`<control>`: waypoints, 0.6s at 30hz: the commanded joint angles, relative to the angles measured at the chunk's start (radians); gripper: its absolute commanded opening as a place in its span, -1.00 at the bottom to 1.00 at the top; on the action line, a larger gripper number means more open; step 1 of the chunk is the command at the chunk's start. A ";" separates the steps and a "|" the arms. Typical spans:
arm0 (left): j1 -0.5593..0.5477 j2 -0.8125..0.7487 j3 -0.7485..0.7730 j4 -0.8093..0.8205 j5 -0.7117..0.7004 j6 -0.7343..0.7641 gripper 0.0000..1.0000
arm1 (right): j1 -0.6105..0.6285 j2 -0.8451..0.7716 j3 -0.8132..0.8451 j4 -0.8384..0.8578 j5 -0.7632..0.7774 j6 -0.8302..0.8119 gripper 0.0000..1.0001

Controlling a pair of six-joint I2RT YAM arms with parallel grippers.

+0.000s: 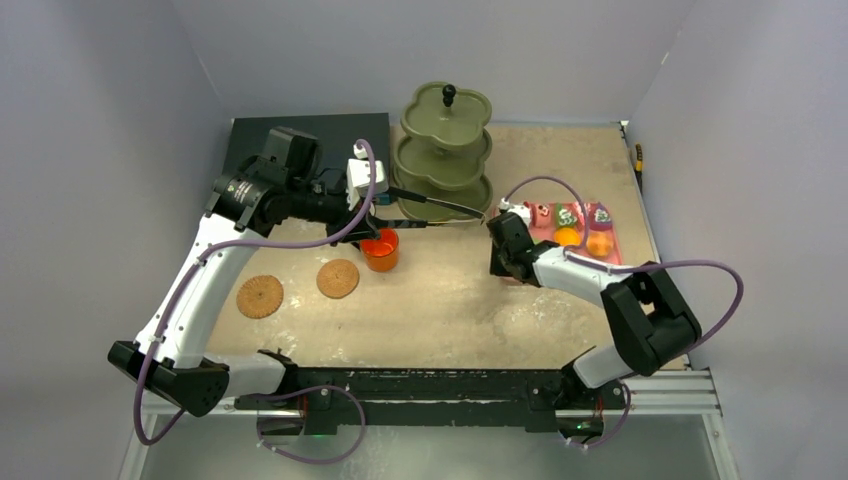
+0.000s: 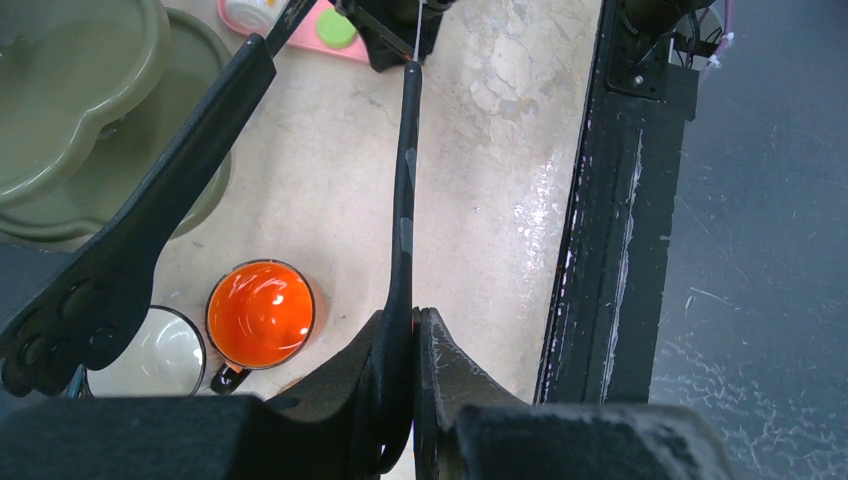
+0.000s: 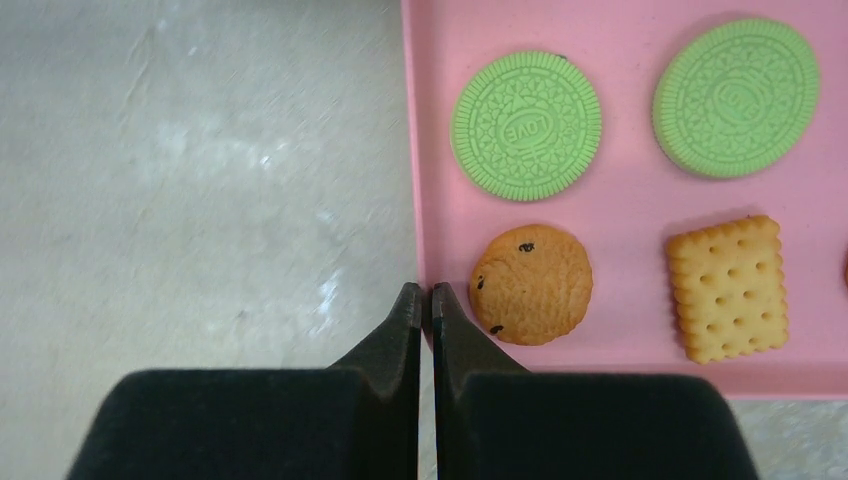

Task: Serve the afternoon tea

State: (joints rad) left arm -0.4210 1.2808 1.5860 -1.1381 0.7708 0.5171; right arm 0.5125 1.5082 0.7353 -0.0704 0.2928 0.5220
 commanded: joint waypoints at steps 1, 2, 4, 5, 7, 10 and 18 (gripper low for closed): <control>0.002 -0.023 0.018 0.036 0.035 -0.005 -1.00 | 0.100 -0.043 0.001 -0.041 -0.039 0.112 -1.00; 0.002 -0.023 0.018 0.038 0.036 -0.008 -1.00 | 0.120 -0.040 0.006 -0.038 -0.047 0.123 -1.00; 0.003 -0.023 0.023 0.042 0.032 -0.019 -1.00 | 0.163 -0.023 0.018 -0.032 -0.056 0.147 -1.00; 0.004 -0.022 0.029 0.044 0.029 -0.024 -1.00 | 0.184 -0.011 0.028 -0.024 -0.060 0.157 -1.00; 0.003 -0.024 0.040 0.056 0.018 -0.043 -1.00 | 0.231 0.027 0.061 -0.018 -0.053 0.176 -1.00; 0.004 -0.036 0.042 0.100 -0.031 -0.095 -1.00 | 0.296 0.088 0.125 -0.016 -0.032 0.190 -1.00; 0.104 -0.042 0.018 0.193 -0.151 -0.186 -1.00 | 0.405 0.221 0.286 0.006 -0.030 0.197 -1.00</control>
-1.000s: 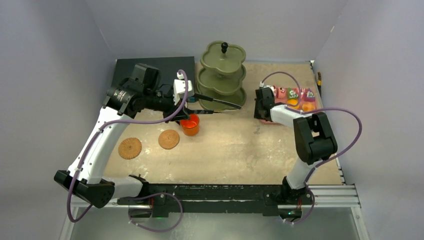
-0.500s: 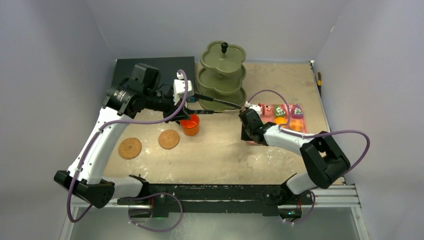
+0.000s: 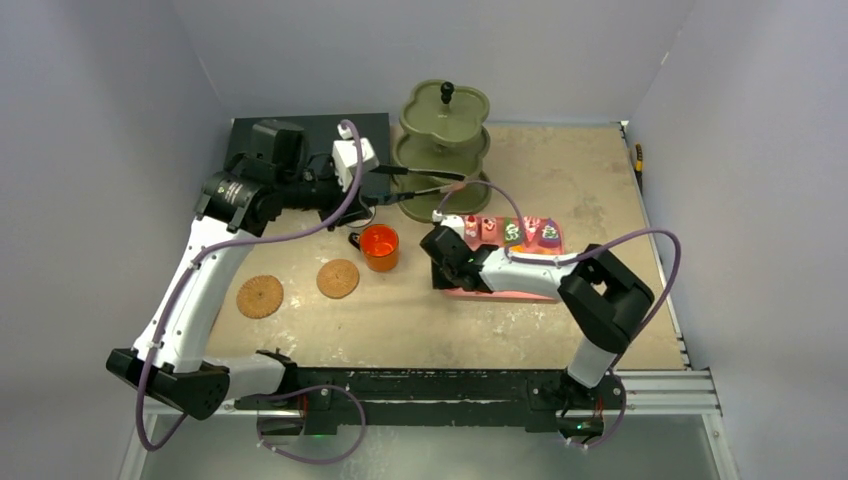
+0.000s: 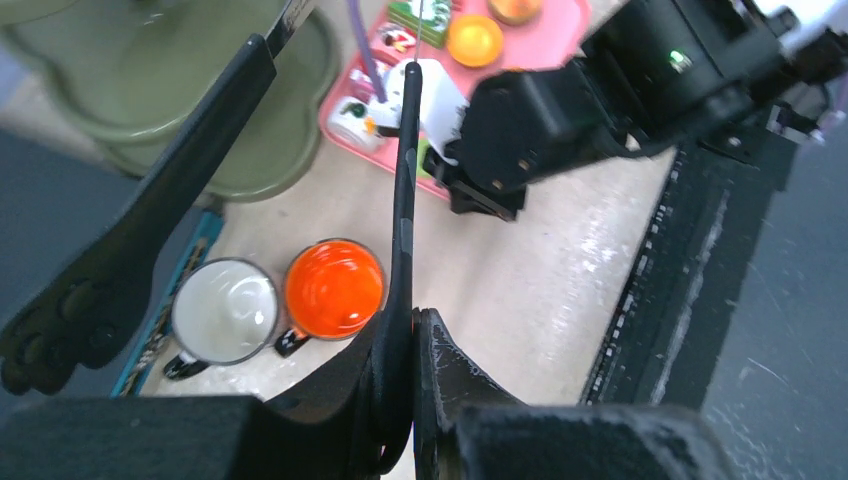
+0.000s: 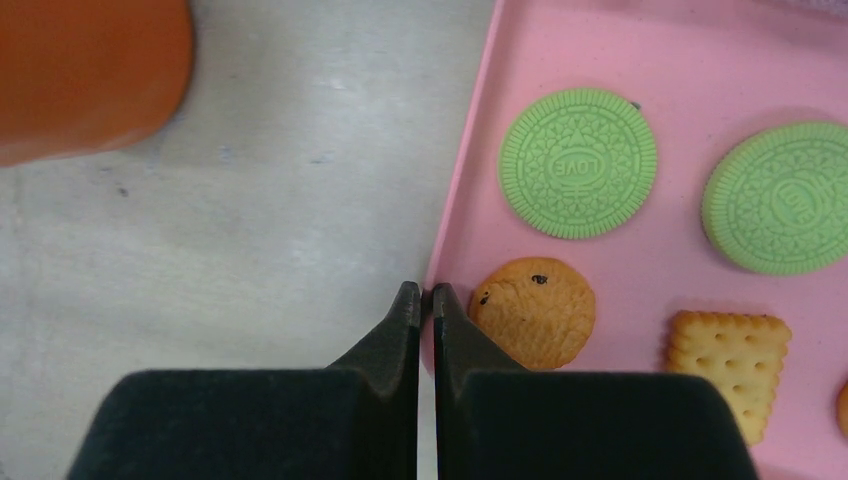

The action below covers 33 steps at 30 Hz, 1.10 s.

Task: Serve the afternoon tea

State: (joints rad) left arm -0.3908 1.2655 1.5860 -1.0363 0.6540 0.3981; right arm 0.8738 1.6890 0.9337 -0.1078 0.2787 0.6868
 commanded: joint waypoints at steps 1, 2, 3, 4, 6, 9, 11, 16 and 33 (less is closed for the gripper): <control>0.102 -0.025 0.020 0.093 -0.019 -0.069 -1.00 | 0.058 0.057 0.106 0.047 -0.015 0.032 -1.00; 0.128 -0.023 0.025 0.090 -0.006 -0.070 -1.00 | 0.072 0.071 0.126 0.045 -0.014 0.034 -1.00; 0.139 -0.020 0.032 0.086 0.000 -0.065 -1.00 | 0.084 0.087 0.143 0.042 -0.014 0.037 -1.00; 0.146 -0.018 0.038 0.077 0.003 -0.055 -1.00 | 0.096 0.097 0.158 0.042 -0.015 0.042 -1.00; 0.149 -0.022 0.044 0.066 0.009 -0.038 -1.00 | 0.120 0.118 0.182 0.043 -0.012 0.053 -1.00; 0.150 -0.035 0.042 0.063 0.021 -0.030 -1.00 | 0.157 0.141 0.215 0.045 -0.009 0.066 -1.00; 0.150 -0.036 0.044 0.060 0.026 -0.030 -1.00 | 0.175 0.162 0.239 0.045 -0.006 0.067 -1.00; 0.150 -0.032 0.050 0.043 0.041 -0.025 -1.00 | 0.202 0.197 0.288 0.051 -0.016 0.073 -1.00; 0.150 -0.031 0.073 0.001 0.076 0.003 -1.00 | 0.233 0.288 0.452 -0.035 0.112 0.332 -1.00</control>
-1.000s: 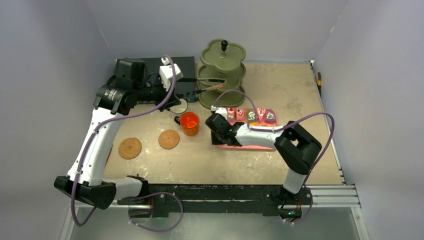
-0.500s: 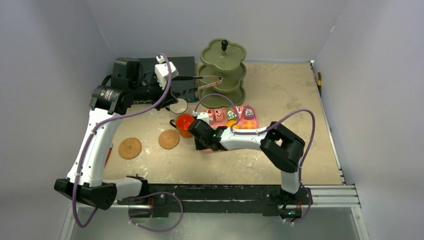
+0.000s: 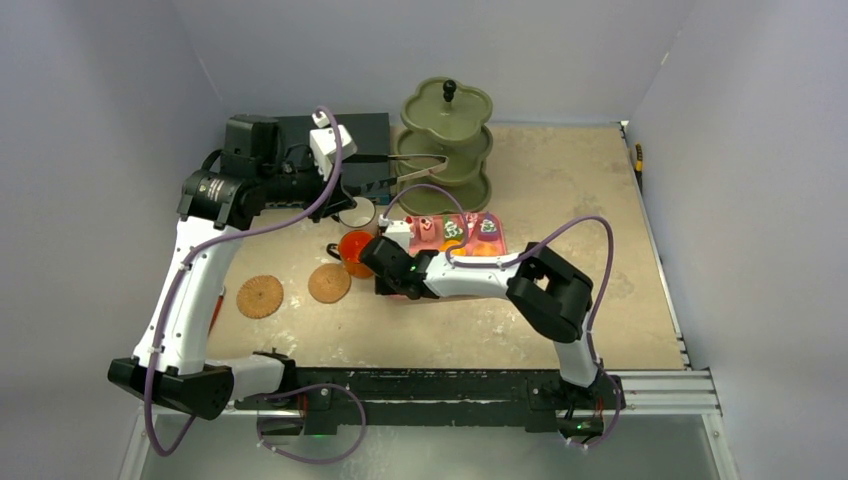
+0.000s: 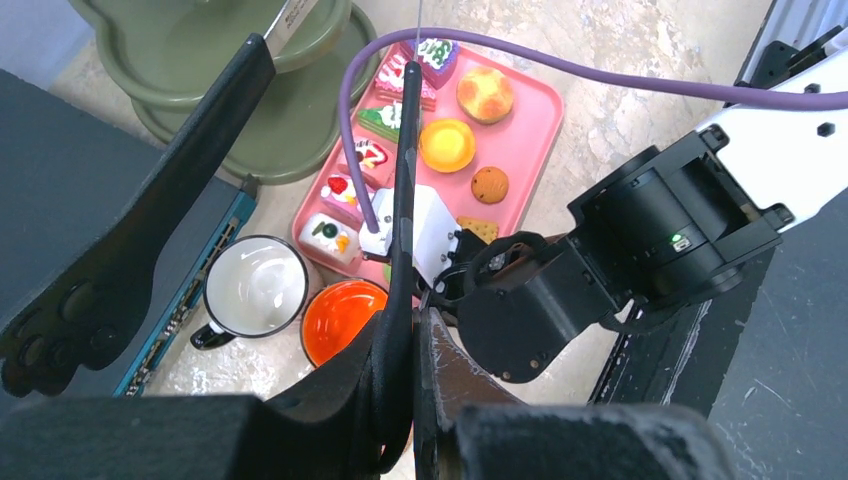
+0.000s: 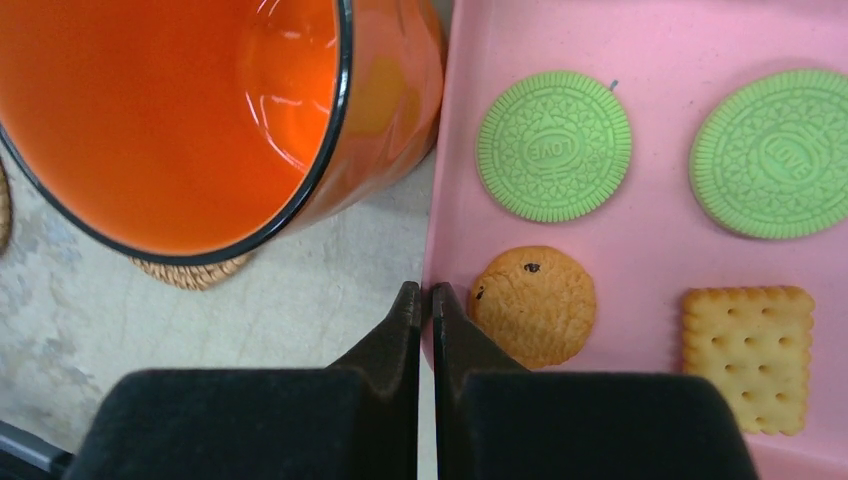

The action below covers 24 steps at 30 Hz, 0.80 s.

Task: Serve the afternoon tea

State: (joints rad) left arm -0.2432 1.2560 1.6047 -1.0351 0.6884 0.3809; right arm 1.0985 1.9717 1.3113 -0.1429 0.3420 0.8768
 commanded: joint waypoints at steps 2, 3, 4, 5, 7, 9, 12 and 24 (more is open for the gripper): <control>0.001 -0.022 0.060 -0.012 0.041 0.029 -1.00 | 0.009 -0.014 0.057 0.002 0.079 0.178 -1.00; 0.002 -0.023 0.062 -0.019 0.041 0.035 -1.00 | 0.009 -0.026 0.042 0.001 0.097 0.193 -1.00; 0.002 -0.023 0.063 -0.025 0.040 0.040 -1.00 | 0.009 -0.037 0.028 -0.001 0.110 0.203 -1.00; 0.001 -0.024 0.062 -0.028 0.040 0.044 -1.00 | 0.009 -0.043 0.014 -0.009 0.116 0.214 -1.00; 0.002 -0.023 0.063 -0.029 0.043 0.048 -1.00 | 0.008 -0.042 -0.008 -0.018 0.104 0.220 -1.00; 0.002 -0.018 0.064 -0.029 0.050 0.049 -1.00 | 0.009 -0.027 -0.007 -0.049 0.075 0.226 -0.84; 0.002 -0.011 0.067 -0.031 0.058 0.044 -1.00 | 0.010 -0.030 0.004 -0.089 0.077 0.196 -0.20; 0.002 0.006 0.094 -0.045 0.066 0.037 -1.00 | -0.066 -0.379 -0.153 0.023 0.063 0.019 0.25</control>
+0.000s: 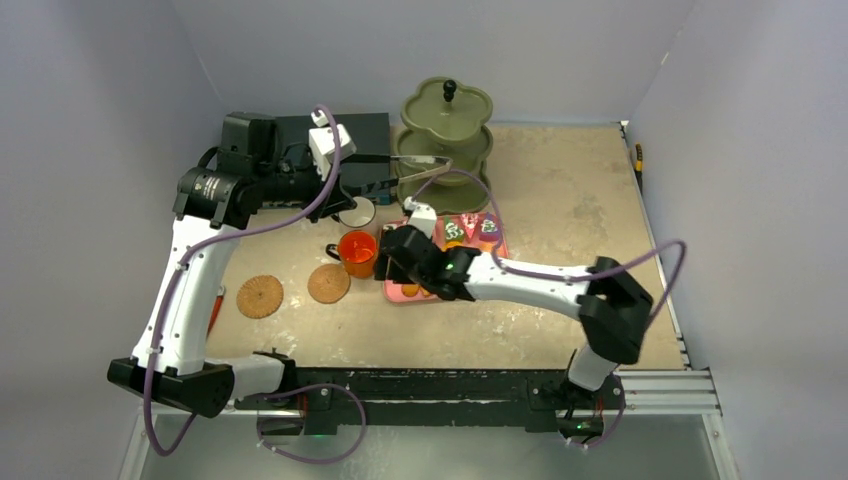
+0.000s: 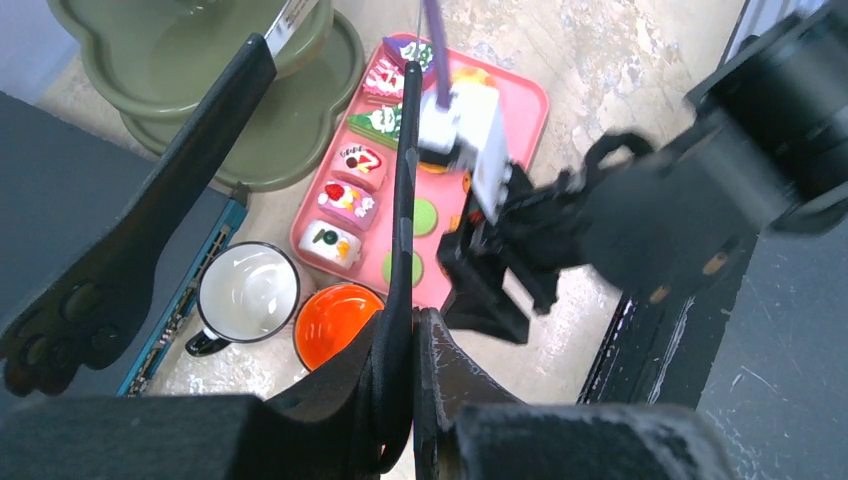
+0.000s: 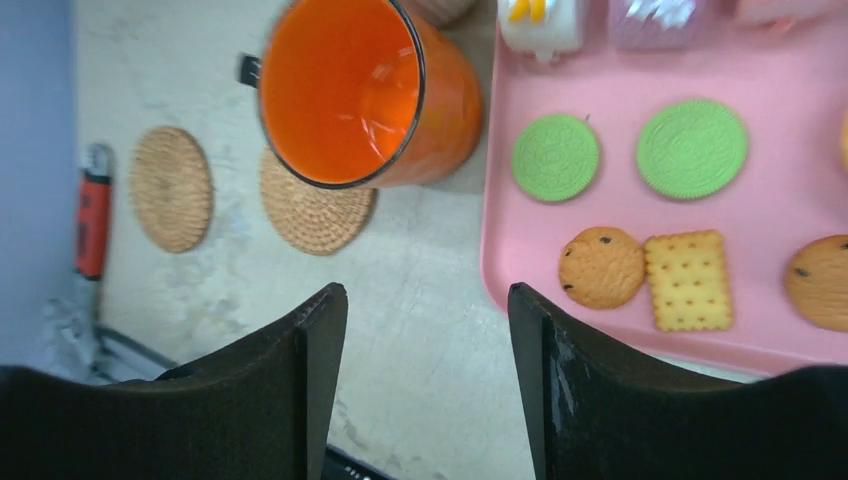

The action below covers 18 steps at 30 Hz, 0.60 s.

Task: Serve the afternoon tea

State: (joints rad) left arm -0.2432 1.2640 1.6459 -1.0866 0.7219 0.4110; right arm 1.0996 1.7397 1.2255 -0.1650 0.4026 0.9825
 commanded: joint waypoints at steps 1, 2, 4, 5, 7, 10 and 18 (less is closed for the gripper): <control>0.002 -0.002 0.053 0.004 0.034 0.008 -1.00 | -0.108 -0.183 -0.106 0.072 -0.038 -0.107 0.22; 0.002 0.000 0.051 0.003 0.035 0.008 -1.00 | -0.155 -0.216 -0.139 0.087 -0.091 -0.129 0.18; 0.002 0.001 0.048 0.001 0.039 0.008 -1.00 | -0.247 -0.267 -0.187 0.089 -0.139 -0.193 0.14; 0.002 0.001 0.045 0.001 0.040 0.007 -1.00 | -0.311 -0.293 -0.198 0.069 -0.144 -0.219 0.09; 0.002 0.001 0.043 -0.002 0.043 0.006 -1.00 | -0.393 -0.339 -0.238 0.045 -0.119 -0.272 0.01; 0.002 -0.001 0.043 -0.002 0.044 0.007 -1.00 | -0.529 -0.404 -0.331 0.058 -0.104 -0.320 -0.08; 0.002 0.004 0.056 -0.013 0.053 0.009 -1.00 | -0.749 -0.347 -0.436 0.141 -0.194 -0.364 -0.23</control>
State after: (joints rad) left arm -0.2432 1.2690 1.6638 -1.1015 0.7345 0.4114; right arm 0.3882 1.3411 0.8021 -0.0834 0.2676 0.6720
